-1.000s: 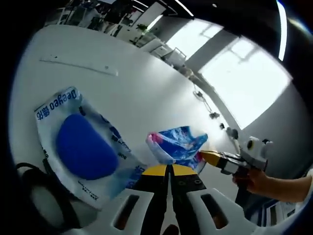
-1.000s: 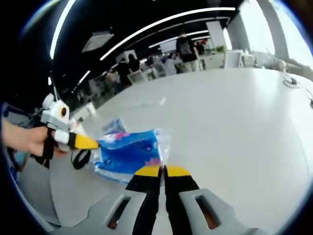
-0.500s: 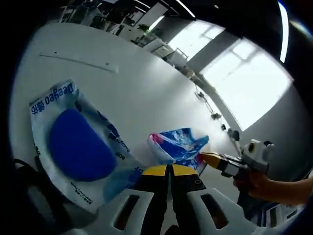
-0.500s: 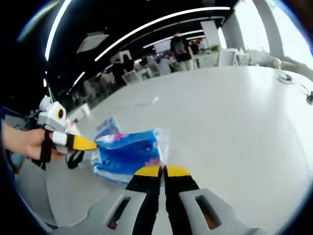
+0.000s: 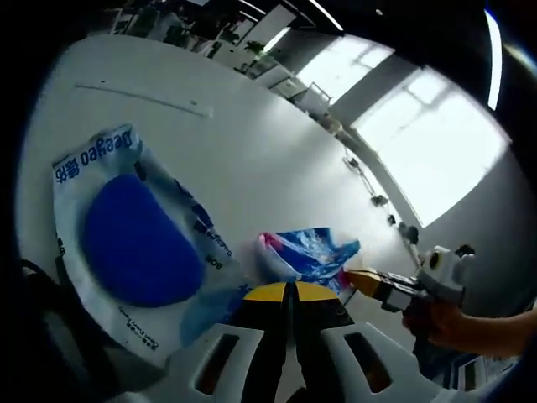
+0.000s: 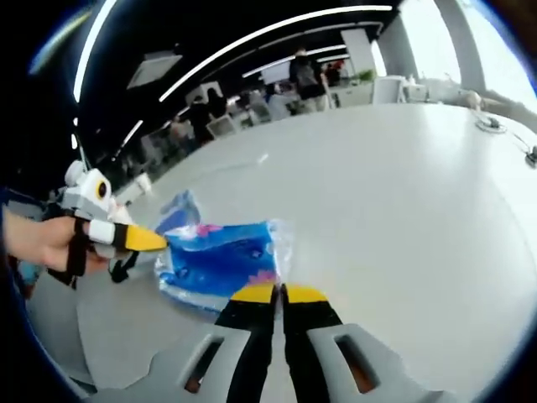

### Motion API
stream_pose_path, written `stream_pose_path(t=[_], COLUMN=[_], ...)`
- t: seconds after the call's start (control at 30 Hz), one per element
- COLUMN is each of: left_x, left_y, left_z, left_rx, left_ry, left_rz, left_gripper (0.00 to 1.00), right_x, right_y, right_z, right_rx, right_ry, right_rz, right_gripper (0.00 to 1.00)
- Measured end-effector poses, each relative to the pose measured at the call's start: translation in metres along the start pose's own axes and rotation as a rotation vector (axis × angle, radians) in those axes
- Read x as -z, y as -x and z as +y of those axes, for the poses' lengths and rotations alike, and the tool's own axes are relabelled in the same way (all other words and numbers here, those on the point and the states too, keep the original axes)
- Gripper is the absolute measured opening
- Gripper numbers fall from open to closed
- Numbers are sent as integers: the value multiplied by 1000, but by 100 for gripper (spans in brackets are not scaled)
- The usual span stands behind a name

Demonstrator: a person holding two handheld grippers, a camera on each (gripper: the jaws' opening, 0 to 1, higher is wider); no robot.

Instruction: Arrange the tabletop items into an orderly group along one side of the table until the central work area is clear of visible clutter.

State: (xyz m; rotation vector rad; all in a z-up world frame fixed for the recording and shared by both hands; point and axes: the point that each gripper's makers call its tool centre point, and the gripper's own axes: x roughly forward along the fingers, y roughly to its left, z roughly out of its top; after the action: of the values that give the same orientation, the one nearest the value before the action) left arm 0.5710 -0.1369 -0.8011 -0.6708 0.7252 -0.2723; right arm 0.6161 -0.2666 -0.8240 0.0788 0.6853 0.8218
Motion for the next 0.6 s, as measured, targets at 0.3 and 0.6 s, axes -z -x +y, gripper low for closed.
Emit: stream_pose_path(t=[0.3,0.6], left_x=[6,11], left_y=[0,0], left_z=[5,10], left_rx=[-17,-25], left_ry=[-1,-6], left_rz=[14,13], left_gripper=[0,0], right_x=[15,21], right_y=[1,4], right_z=[4,8], right_rx=[5,11], right_ry=[-19,-21], right_rz=[6,-5], right_gripper=[0,1])
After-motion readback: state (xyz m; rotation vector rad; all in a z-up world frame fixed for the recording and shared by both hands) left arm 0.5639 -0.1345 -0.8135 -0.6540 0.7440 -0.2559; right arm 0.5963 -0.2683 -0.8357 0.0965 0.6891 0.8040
